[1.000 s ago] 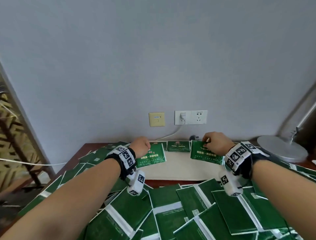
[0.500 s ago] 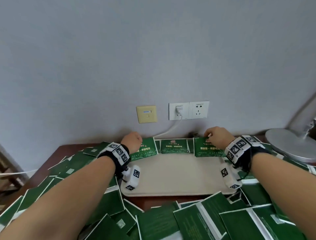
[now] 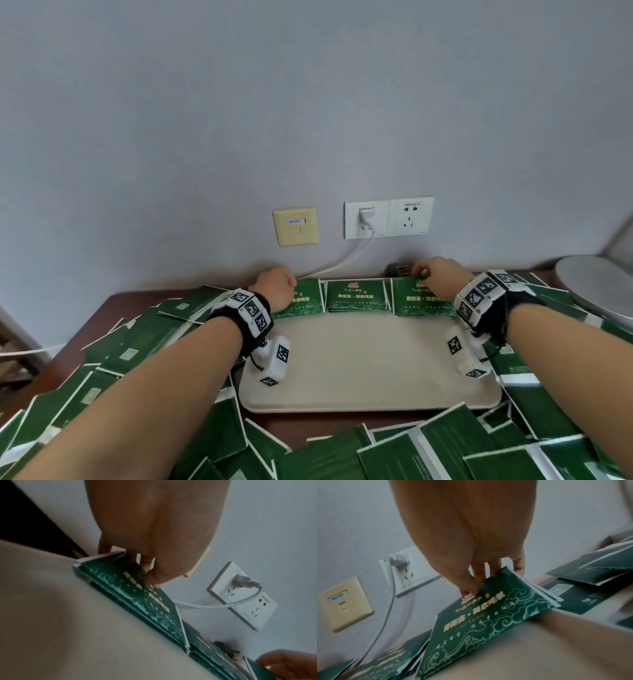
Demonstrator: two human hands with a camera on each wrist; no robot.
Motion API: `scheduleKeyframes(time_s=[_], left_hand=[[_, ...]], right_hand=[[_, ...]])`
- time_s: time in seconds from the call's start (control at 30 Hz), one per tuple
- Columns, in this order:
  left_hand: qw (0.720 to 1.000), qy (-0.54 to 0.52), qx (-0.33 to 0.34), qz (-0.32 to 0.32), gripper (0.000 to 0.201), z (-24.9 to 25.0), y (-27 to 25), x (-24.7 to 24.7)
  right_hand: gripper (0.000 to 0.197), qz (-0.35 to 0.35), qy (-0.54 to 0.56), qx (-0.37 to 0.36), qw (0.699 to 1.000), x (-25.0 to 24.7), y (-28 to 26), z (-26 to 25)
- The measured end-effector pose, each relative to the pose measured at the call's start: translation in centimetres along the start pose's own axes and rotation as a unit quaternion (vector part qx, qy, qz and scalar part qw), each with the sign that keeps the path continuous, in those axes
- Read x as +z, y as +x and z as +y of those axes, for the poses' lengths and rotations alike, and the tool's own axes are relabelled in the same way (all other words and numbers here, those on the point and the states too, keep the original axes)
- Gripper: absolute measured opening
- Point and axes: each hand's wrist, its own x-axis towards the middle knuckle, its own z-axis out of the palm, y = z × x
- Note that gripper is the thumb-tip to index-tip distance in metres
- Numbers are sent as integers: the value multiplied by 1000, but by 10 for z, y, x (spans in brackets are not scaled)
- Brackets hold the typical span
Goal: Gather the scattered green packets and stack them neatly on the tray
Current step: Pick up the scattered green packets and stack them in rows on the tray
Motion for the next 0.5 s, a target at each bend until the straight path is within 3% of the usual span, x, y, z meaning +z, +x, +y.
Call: scheduleKeyframes(time_s=[0.13,0.23,0.5], left_hand=[[999,50,19,10,23,2,-1,1],[996,88,34,-9,32,1,-5,-2],[980,170,77,-64,44,9,-21,7]], right_hand=[[36,18,-16,-3,1000,-3,-2,1],[38,12,-71,-18,997,-8,-11,0],[49,-90,-123,-59,987,-2,-34,-14]])
